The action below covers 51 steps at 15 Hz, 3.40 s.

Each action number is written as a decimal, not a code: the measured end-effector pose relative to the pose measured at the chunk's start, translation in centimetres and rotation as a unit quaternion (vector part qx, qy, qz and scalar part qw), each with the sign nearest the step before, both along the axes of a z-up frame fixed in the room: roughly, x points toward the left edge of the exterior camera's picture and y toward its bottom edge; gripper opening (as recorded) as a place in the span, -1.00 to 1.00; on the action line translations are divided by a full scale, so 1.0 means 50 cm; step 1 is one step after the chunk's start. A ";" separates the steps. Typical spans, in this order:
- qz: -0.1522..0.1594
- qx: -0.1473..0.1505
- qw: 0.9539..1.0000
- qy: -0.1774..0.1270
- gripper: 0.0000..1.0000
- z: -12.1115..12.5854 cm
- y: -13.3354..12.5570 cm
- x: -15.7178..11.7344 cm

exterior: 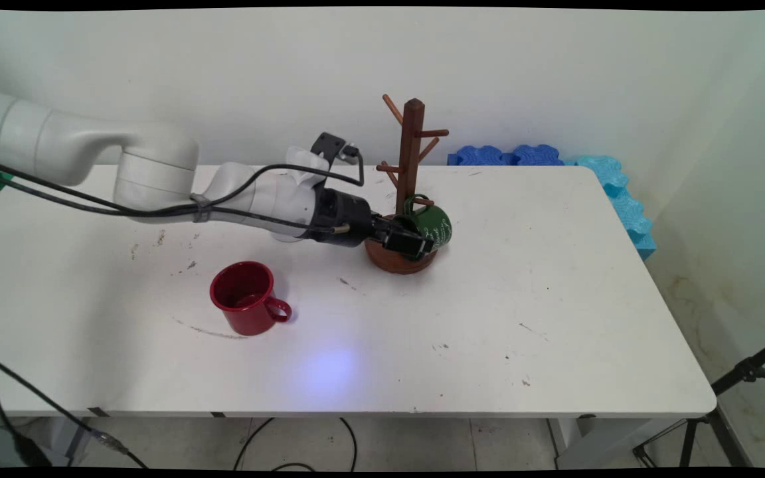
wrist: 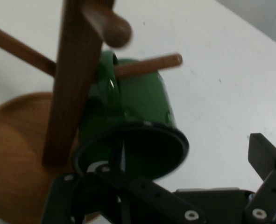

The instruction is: Pick up the green mug from the rack, then place the picked object on the table

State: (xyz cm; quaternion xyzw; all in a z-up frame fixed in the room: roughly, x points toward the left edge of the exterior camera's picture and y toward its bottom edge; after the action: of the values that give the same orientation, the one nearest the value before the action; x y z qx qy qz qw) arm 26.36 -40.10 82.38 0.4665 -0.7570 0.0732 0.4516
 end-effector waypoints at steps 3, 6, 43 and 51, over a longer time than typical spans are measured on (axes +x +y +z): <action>0.010 -0.010 1.000 0.013 1.00 -0.026 -0.005 -0.014; 0.012 -0.015 1.000 0.023 1.00 -0.055 0.002 -0.035; 0.030 -0.059 0.998 0.010 -1.00 -0.154 -0.013 -0.095; 0.014 -0.066 0.998 0.018 -1.00 -0.127 0.007 -0.094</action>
State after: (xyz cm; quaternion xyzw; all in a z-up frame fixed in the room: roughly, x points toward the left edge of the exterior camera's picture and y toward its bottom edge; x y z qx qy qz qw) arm 21.65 -39.77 76.04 0.4478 -0.7353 0.1209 0.4941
